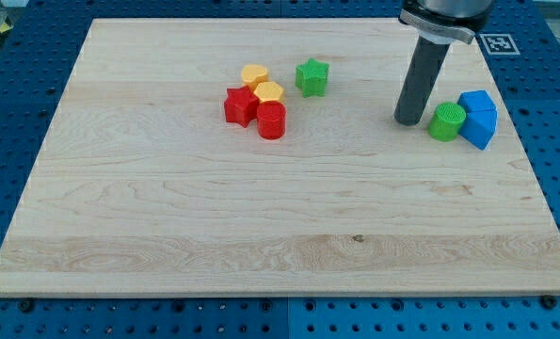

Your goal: Move the arm away from the green circle

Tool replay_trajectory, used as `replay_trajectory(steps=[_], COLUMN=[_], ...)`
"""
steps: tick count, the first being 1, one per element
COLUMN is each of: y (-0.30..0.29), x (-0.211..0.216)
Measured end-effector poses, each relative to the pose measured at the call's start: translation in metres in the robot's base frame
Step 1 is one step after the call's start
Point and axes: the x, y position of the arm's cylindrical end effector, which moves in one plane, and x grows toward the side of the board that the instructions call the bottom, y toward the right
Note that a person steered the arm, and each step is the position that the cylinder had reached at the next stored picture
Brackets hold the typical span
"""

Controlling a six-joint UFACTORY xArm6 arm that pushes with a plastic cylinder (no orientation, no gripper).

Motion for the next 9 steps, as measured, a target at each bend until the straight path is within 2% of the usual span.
replay_trajectory(steps=[7,9], y=[-0.034,-0.106], x=[0.0,-0.023])
